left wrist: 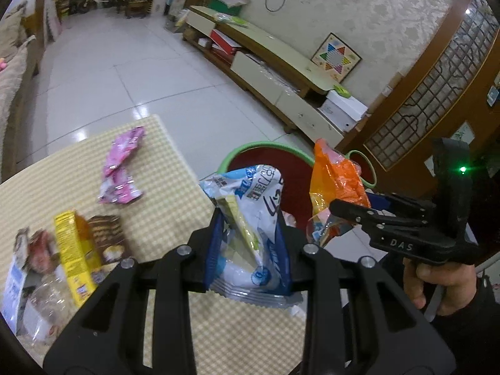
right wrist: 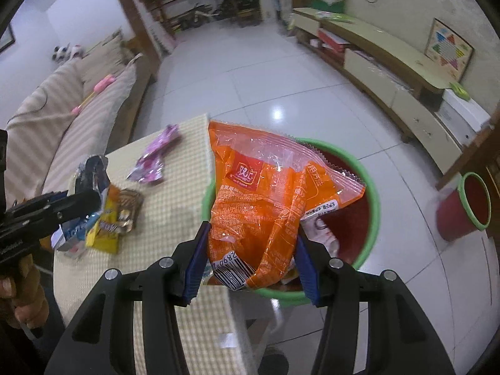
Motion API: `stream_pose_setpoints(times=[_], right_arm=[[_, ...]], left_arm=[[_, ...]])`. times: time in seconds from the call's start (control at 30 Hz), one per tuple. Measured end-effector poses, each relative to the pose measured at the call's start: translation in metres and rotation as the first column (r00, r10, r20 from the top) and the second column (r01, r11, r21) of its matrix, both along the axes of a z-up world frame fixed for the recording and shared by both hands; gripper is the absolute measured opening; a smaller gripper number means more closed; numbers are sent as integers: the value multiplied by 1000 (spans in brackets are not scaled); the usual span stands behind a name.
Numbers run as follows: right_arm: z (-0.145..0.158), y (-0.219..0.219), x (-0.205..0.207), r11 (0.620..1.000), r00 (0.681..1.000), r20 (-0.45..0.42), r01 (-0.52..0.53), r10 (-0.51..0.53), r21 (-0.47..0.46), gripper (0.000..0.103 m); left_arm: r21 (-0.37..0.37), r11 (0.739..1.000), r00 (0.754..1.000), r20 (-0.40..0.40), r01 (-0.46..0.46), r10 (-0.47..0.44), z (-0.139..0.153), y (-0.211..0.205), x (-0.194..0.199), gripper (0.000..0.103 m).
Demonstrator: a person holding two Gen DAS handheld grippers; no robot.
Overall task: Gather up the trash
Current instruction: 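Carry the blue-white wrapper and orange bag over the green bin and release both, then return both open tools to the table toward the bottle and brown pack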
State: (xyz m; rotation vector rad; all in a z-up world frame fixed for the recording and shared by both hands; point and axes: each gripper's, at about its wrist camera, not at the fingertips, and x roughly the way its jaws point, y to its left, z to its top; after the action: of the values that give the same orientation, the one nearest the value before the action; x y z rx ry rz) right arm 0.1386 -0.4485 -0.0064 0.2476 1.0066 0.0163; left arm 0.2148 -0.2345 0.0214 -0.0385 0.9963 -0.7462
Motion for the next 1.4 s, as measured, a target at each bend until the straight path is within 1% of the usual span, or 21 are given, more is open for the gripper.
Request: stream_pose_setpoints(times=[0.17, 0.3, 0.37, 0.5, 0.63, 0.93, 0.97, 1.0, 1.03, 1.07, 1.1, 1.17, 1.2, 1.27, 1.33, 1.4], right_arm=[[-8, -24, 7, 998, 998, -1, 65, -65, 10, 49], [-19, -37, 14, 993, 994, -18, 111, -110, 31, 49], [-20, -40, 17, 991, 992, -19, 126, -126, 38, 49], [-18, -41, 17, 990, 991, -12, 135, -135, 28, 49], [-20, -42, 16, 989, 989, -16, 148, -147, 19, 50], [-24, -39, 21, 988, 987, -30, 157, -157, 1, 50], [-25, -39, 21, 987, 987, -32, 160, -160, -3, 51], [-26, -39, 21, 987, 986, -33, 162, -162, -5, 53], [-26, -38, 21, 986, 986, -36, 165, -165, -9, 57], [-26, -37, 21, 986, 985, -37, 165, -166, -15, 57], [-26, -37, 21, 986, 986, -35, 165, -166, -21, 58], [-26, -34, 21, 986, 986, -33, 163, -165, -33, 64], [-27, -35, 21, 986, 986, -30, 164, -165, -37, 70], [-27, -34, 20, 985, 986, -25, 165, -167, -49, 74], [-26, -35, 20, 985, 986, -23, 167, -168, -53, 82], [-26, -34, 19, 985, 986, -15, 165, -166, -57, 84]], left_arm=[[-24, 999, 999, -18, 34, -34, -5, -26, 9, 30], [-26, 998, 998, -29, 57, -58, -13, -47, 15, 30], [-22, 998, 998, -31, 60, -61, -15, -54, 18, 30], [-19, 998, 997, -52, 64, -65, -22, -68, 22, 30], [-6, 997, 996, -56, 72, -72, -27, -79, 23, 30], [9, 998, 995, -72, 65, -65, -35, -86, 32, 31], [10, 998, 995, -73, 64, -64, -34, -87, 32, 34], [10, 998, 995, -74, 61, -60, -34, -88, 33, 38], [9, 998, 996, -73, 56, -55, -33, -88, 33, 50], [4, 999, 997, -69, 43, -42, -32, -87, 33, 66], [-5, 1000, 998, -61, 29, -29, -31, -85, 33, 72], [-16, 1000, 999, -54, 8, -9, -29, -81, 34, 83], [-19, 1000, 999, -52, -5, 4, -28, -79, 35, 86], [-28, 999, 999, -48, -23, 22, -24, -74, 35, 93], [-34, 999, 998, -46, -35, 33, -21, -70, 35, 96], [-42, 998, 998, -44, -50, 48, -17, -65, 36, 97]])
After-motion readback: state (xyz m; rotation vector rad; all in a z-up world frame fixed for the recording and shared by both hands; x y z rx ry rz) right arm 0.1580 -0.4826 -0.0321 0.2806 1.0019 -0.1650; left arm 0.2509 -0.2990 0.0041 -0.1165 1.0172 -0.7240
